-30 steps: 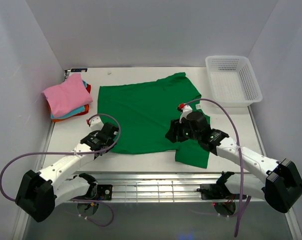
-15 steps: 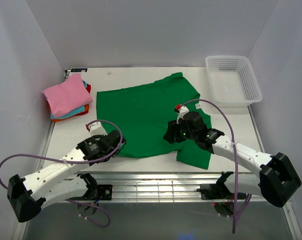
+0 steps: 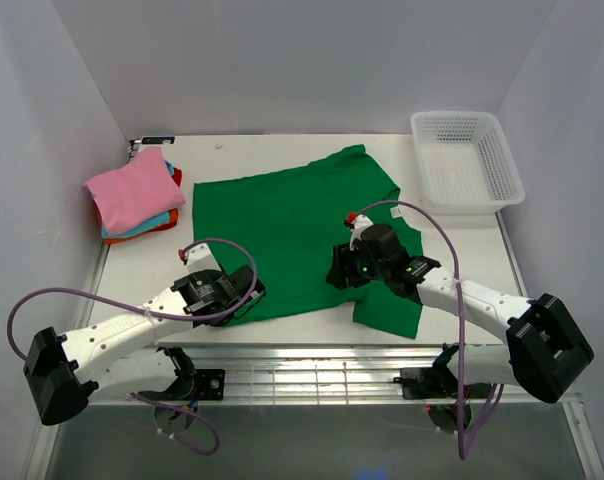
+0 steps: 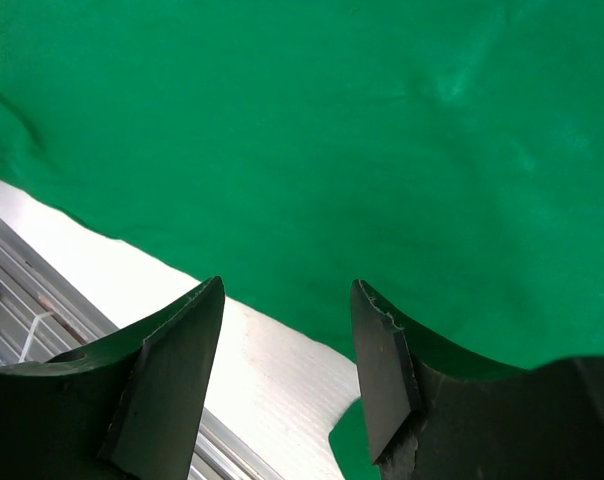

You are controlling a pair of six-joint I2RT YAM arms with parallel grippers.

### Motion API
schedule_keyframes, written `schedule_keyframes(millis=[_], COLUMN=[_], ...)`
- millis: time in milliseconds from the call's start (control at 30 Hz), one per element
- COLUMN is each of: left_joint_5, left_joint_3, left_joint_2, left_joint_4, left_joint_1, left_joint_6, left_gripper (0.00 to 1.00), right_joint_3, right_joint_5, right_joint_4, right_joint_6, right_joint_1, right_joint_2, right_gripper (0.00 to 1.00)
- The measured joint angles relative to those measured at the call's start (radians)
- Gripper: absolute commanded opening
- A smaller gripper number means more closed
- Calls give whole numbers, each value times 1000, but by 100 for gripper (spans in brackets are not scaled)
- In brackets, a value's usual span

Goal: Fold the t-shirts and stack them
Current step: Flatten the tshirt out

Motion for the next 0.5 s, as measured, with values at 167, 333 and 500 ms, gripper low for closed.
schedule_keyframes(millis=[167, 333, 500], left_joint_5=[-47, -56, -54], left_joint_3=[29, 26, -9], left_joint_2=[110, 229, 259], left_joint_4=[-1, 5, 5], left_joint_1=[0, -7, -12], left_joint_6=[-21, -50, -79], left_gripper=[37, 35, 34], right_joint_3=[0, 0, 0], right_joint_5=[-4, -9, -11], right_joint_4=[1, 1, 1], right_joint_6=[0, 0, 0], right_joint_1=[0, 0, 0], right_joint_2=[11, 11, 11], right_gripper=[59, 59, 59])
